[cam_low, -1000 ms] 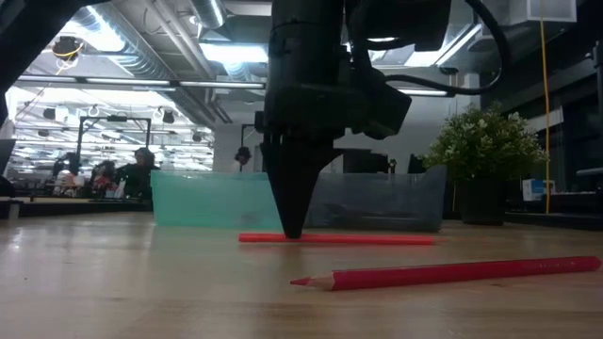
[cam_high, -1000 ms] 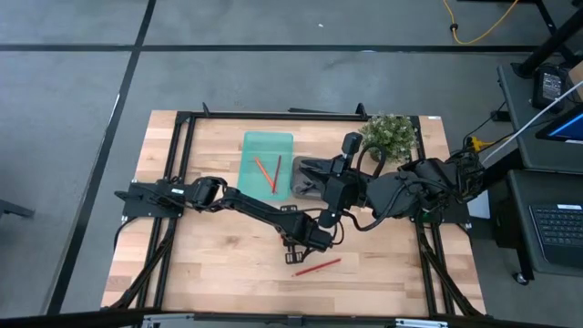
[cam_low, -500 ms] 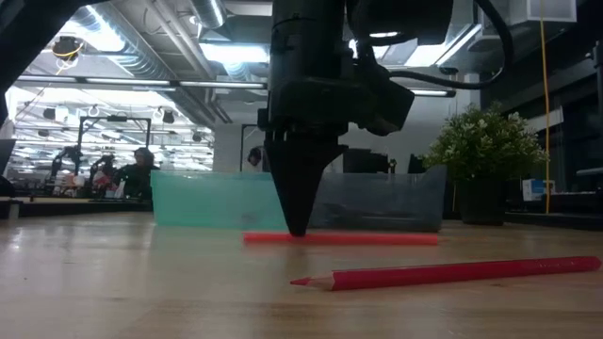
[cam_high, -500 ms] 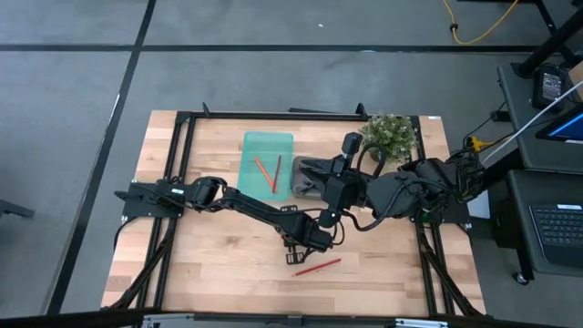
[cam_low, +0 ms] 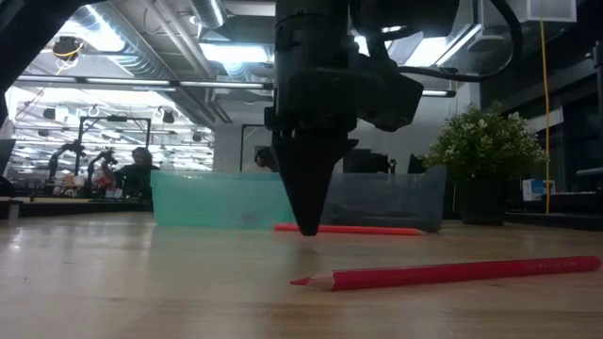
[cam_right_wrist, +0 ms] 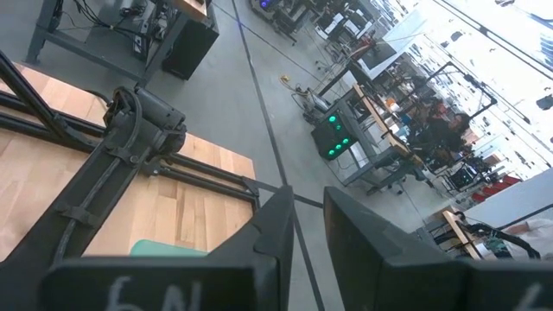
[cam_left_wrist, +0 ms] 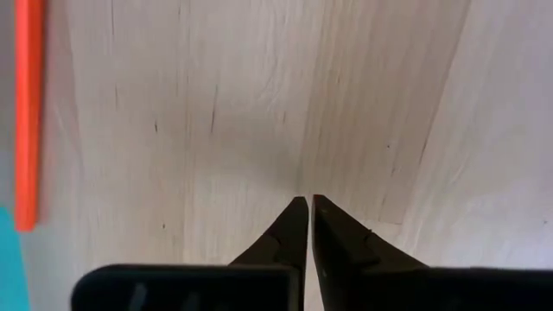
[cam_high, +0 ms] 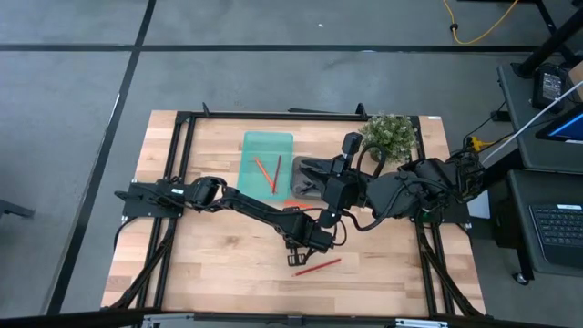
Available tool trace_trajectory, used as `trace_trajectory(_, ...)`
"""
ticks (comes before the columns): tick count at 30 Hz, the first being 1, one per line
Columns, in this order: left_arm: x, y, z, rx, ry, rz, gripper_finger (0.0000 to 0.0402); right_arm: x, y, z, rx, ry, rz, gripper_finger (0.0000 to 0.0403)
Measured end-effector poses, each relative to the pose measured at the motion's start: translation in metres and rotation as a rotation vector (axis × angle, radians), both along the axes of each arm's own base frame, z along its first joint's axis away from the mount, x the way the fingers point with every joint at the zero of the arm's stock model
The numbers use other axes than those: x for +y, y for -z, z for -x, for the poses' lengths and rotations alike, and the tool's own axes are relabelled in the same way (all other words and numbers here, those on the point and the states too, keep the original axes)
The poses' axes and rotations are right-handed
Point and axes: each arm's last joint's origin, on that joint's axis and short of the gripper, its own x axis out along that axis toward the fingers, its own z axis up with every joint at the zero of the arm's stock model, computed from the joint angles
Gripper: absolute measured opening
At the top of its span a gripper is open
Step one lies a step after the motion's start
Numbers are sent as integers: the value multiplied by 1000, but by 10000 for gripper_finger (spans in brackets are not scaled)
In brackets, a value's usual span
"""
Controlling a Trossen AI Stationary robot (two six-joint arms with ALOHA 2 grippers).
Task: Sort pens & pencils
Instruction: Put the orange colored pencil into the green bin
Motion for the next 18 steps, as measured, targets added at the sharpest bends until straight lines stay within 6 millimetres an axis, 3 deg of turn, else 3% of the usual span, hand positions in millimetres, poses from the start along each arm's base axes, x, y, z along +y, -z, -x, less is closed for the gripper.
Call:
trace_trajectory(8, 6, -1, -6, -62, 94, -113, 37, 0, 0, 0, 0, 0, 0, 69)
trace_trajectory(18, 31, -14, -21, -135, 120, -121, 73, 0, 0, 0, 0, 0, 0, 69)
